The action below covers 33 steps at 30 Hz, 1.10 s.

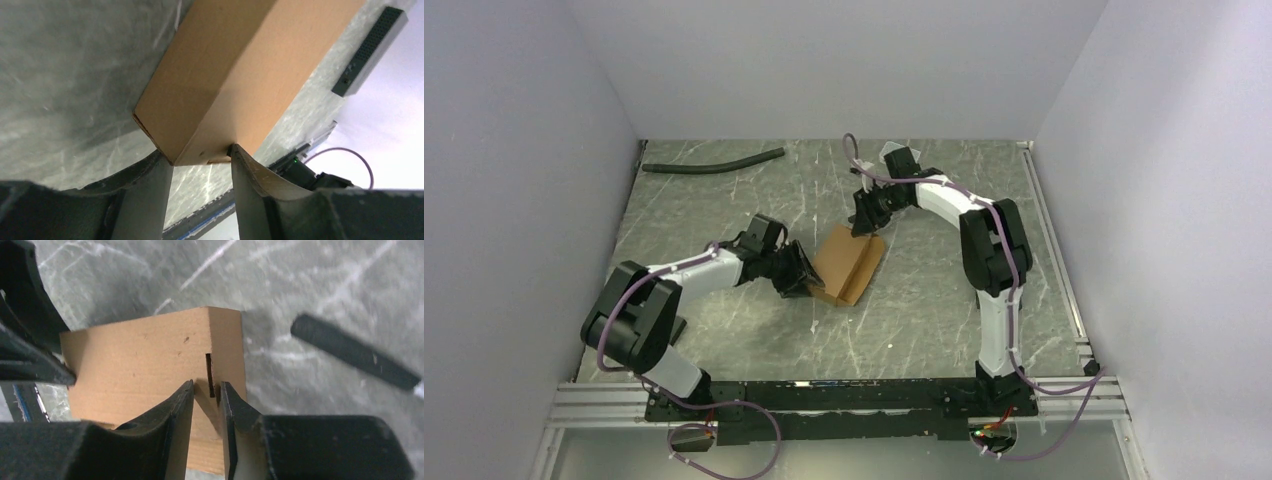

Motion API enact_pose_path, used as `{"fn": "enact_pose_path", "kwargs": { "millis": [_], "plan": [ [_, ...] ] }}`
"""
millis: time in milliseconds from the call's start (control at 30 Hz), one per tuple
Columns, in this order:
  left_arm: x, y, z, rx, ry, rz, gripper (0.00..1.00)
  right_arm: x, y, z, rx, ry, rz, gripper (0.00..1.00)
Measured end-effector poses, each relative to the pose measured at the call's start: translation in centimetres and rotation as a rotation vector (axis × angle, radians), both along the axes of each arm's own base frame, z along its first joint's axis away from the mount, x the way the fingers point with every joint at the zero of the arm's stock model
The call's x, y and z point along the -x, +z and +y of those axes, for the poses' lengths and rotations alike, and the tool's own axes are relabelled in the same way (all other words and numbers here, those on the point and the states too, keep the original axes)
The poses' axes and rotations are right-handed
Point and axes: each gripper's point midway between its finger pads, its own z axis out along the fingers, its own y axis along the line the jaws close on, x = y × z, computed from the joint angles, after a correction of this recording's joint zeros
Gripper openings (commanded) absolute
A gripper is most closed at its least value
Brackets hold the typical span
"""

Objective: Fold the paper box

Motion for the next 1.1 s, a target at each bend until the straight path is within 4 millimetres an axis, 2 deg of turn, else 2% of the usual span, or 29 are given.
{"fn": "enact_pose_path", "kwargs": {
  "millis": [200,333,433,600,667,767,833,933,967,1000,1033,1100],
  "plan": [
    [-3.4,0.0,0.9,-0.088,-0.012,-0.016,0.49,2.7,-0.1,-3.7,0.044,-0.12,0.019,0.28],
    [-6.8,0.1,1.8,-0.113,-0.029,-0.054,0.48,6.1,-0.3,-5.4,0.041,-0.216,0.086,0.38],
    [-9.6,0.3,2.0,-0.104,-0.044,-0.096,0.48,9.0,-0.2,-5.3,-0.002,-0.241,0.16,0.48],
    [-14.2,0.5,0.7,-0.046,-0.107,-0.183,0.47,13.4,0.0,-3.7,-0.076,-0.177,0.288,0.55],
    [-15.5,0.5,0.2,-0.037,-0.132,-0.205,0.47,14.2,0.3,-3.1,-0.094,-0.147,0.307,0.57],
    [-17.2,0.9,0.6,-0.068,-0.144,-0.245,0.48,14.8,0.6,-2.7,-0.102,-0.115,0.304,0.61],
    [-18.4,1.2,2.2,-0.122,-0.12,-0.275,0.48,14.7,0.6,-3.2,-0.091,-0.107,0.282,0.63],
    [-20.1,2.5,6.3,-0.213,-0.033,-0.336,0.55,14.3,0.9,-4.2,-0.067,-0.1,0.224,0.63],
    [-20.2,3.3,7.7,-0.239,-0.006,-0.362,0.64,14.2,1.3,-4.6,-0.06,-0.095,0.196,0.63],
    [-20.2,4.4,9.4,-0.266,0.026,-0.396,0.88,14.2,1.7,-5.0,-0.052,-0.086,0.16,0.64],
    [-19.9,5.5,10.6,-0.286,0.046,-0.433,0.98,14.2,2.2,-5.3,-0.048,-0.075,0.131,0.65],
    [-18.5,9.1,12.9,-0.312,0.102,-0.534,1.0,14.1,3.6,-5.9,-0.045,-0.034,0.04,0.73]
  ]
}}
